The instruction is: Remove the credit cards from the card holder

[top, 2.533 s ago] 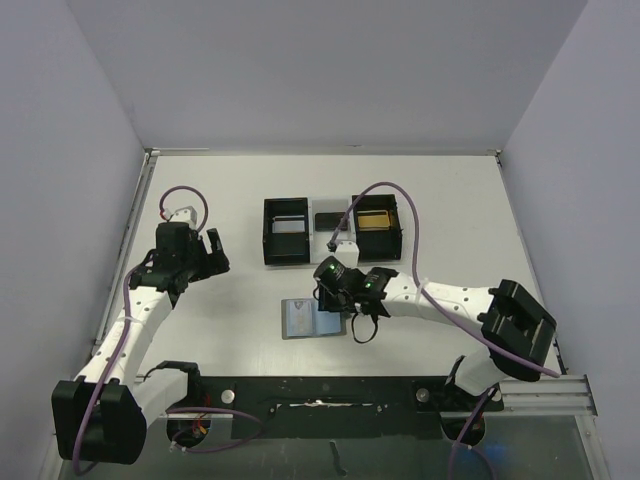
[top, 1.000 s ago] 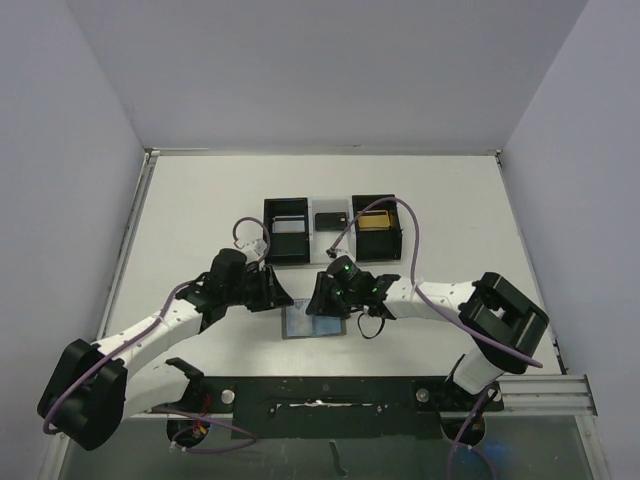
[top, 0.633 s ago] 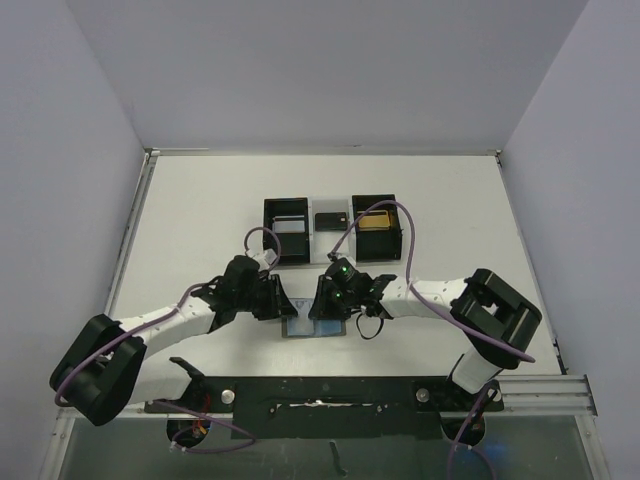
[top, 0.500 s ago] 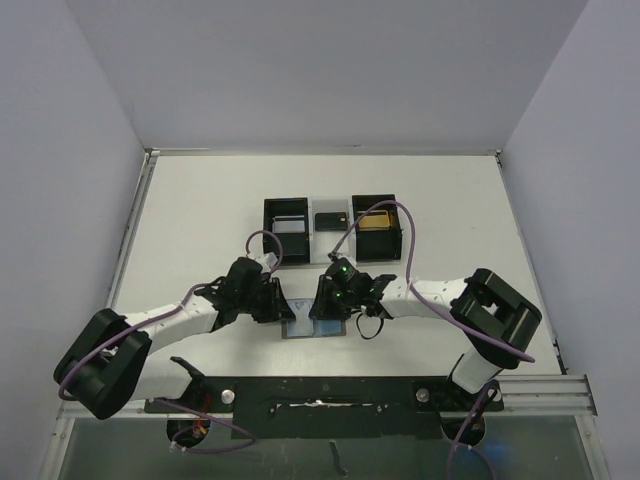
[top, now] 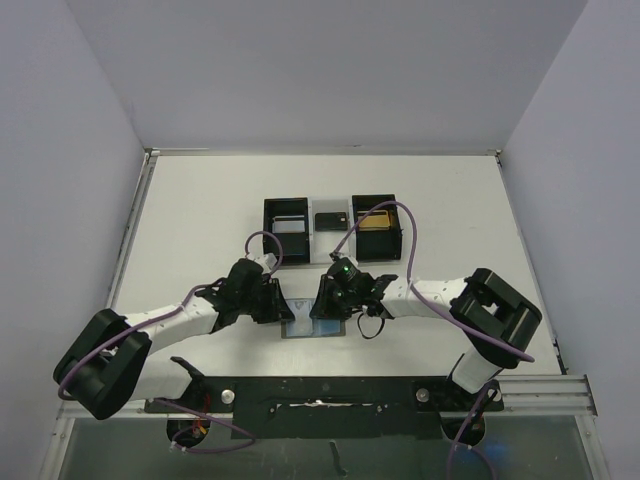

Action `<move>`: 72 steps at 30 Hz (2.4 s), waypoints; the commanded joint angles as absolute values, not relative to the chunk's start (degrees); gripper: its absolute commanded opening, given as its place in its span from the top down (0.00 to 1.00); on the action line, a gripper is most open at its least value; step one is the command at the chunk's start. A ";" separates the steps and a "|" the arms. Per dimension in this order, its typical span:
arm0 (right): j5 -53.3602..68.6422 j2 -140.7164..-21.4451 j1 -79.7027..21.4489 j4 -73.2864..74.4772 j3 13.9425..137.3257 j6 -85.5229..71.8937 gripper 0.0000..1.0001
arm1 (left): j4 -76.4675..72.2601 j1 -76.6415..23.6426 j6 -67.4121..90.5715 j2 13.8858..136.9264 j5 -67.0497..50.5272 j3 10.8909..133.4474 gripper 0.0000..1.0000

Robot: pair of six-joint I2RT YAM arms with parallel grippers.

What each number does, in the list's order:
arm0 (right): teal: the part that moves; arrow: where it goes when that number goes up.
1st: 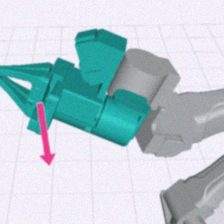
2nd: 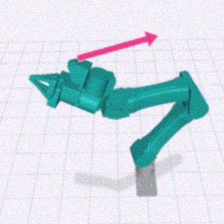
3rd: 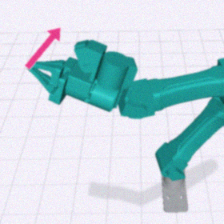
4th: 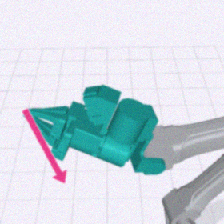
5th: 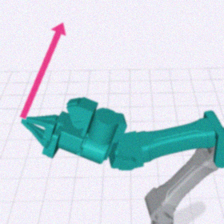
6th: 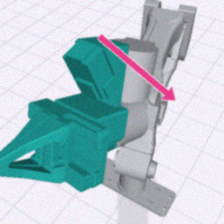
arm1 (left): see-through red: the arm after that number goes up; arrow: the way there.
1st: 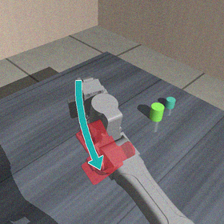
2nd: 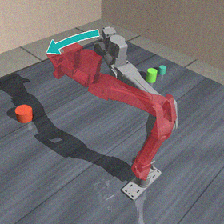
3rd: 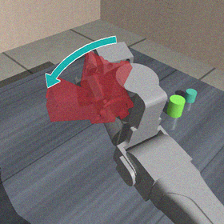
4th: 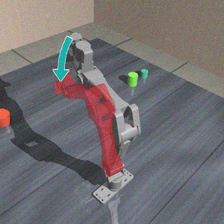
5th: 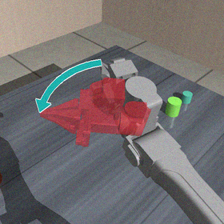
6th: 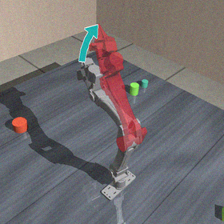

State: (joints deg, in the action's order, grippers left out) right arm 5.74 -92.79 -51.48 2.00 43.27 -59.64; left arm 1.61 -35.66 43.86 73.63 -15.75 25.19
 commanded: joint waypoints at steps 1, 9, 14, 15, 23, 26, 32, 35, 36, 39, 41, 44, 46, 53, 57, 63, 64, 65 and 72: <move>6.35 -93.01 -50.97 0.30 43.24 -59.61 0.76 | 2.11 -35.80 43.63 72.50 -15.63 24.73 0.80; 7.47 -93.08 -50.69 -0.75 43.32 -59.50 0.81 | 3.42 -35.85 43.53 72.21 -15.95 25.30 0.79; 7.42 -92.99 -50.58 -0.66 43.24 -59.59 0.83 | 3.77 -35.85 43.51 71.23 -15.91 25.22 0.76; 7.43 -92.92 -50.54 -0.56 43.24 -59.59 0.83 | 3.78 -35.86 43.51 71.12 -15.97 25.22 0.75; 6.76 -91.56 -50.45 -0.84 42.61 -59.50 0.87 | 3.34 -35.80 43.82 71.58 -17.14 25.11 0.75; 6.77 -91.17 -50.36 -0.92 42.45 -59.59 0.88 | 4.16 -35.83 43.30 72.37 -17.01 25.57 0.75; 7.42 -90.80 -50.16 -1.41 42.71 -59.82 0.84 | 4.21 -35.85 43.33 73.69 -16.77 25.71 0.78; 8.04 -90.59 -50.05 -1.98 42.72 -59.64 0.83 | 4.62 -35.85 43.16 73.49 -16.22 25.84 0.78; 8.45 -90.53 -50.09 -2.35 42.72 -59.45 0.82 | 4.88 -35.83 43.09 73.48 -15.96 25.88 0.78; 9.46 -91.27 -50.07 -2.72 43.00 -59.33 0.80 | 4.71 -35.79 43.11 73.84 -15.87 25.76 0.78; 10.12 -92.14 -50.13 -3.06 43.15 -59.33 0.78 | 4.50 -35.86 43.15 74.27 -16.10 25.75 0.78; 11.83 -93.85 -50.17 -4.11 43.24 -59.35 0.78 | 4.41 -35.85 43.25 74.62 -16.19 25.75 0.78; 12.43 -94.41 -50.26 -4.80 43.33 -59.47 0.78 | 4.32 -35.85 43.26 74.53 -16.11 25.62 0.78; 13.40 -94.47 -50.22 -5.81 43.30 -59.39 0.83 | 4.04 -35.84 43.33 74.49 -16.11 25.27 0.78; 12.59 -93.11 -49.94 -5.48 42.47 -59.59 0.94 | 4.82 -35.82 43.25 73.98 -15.41 25.06 0.78; 12.55 -90.87 -49.12 -4.80 41.18 -59.37 0.98 | 5.97 -35.81 43.23 73.27 -13.94 25.06 0.78; 12.69 -90.25 -48.93 -4.90 40.80 -59.34 0.99 | 5.98 -35.85 43.26 73.22 -13.77 24.97 0.78; 13.10 -90.02 -48.66 -5.16 40.44 -59.28 0.99 | 6.02 -35.80 43.24 73.15 -13.60 24.90 0.78; 17.21 -88.70 -46.82 -6.53 38.78 -57.64 0.99 | 5.56 -35.85 42.97 74.80 -12.68 24.32 0.79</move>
